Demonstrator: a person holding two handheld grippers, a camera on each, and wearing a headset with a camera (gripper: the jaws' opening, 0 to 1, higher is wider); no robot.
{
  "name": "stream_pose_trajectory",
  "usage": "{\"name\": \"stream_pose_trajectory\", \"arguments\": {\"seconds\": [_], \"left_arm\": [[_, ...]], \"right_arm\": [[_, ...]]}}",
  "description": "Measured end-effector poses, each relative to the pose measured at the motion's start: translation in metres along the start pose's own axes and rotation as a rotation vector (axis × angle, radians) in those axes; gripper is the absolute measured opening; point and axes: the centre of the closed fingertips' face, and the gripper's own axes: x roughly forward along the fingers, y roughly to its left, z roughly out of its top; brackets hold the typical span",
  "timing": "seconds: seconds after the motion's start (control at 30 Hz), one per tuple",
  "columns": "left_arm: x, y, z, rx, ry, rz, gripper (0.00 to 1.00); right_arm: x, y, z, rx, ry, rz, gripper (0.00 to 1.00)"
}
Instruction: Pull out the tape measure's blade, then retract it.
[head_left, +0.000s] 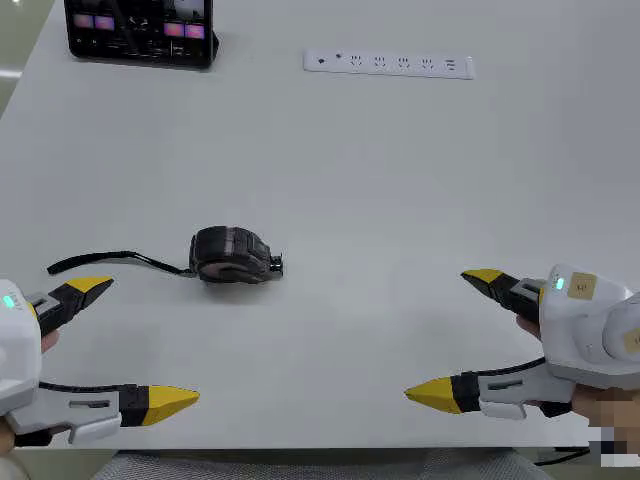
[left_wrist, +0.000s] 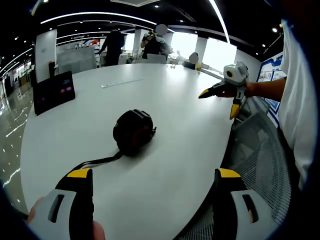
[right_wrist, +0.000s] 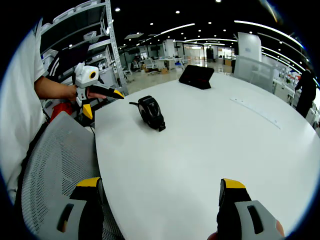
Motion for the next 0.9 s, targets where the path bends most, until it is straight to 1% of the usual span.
{"name": "stream_pose_trajectory", "arguments": {"seconds": [0.37,0.73,0.9], "left_arm": [[0.0010,0.0014,0.0011,0.002,0.000,0.002,0.99],[0.0001,0.0035,0.0027,0.007,-0.010,0.010,0.99],[-0.0003,0.0054,0.0023,0.009,-0.010,0.014,0.99]], "right_arm": [[-0.0003,-0.0022,0.0023,-0.010,-0.007,-0.011,0.98],[-0.0003,-0.0028,0.0033,-0.013,-0.010,-0.012,0.99],[0.0004,-0.0018,0.0030,-0.009,-0.012,-0.003,0.99]]}}
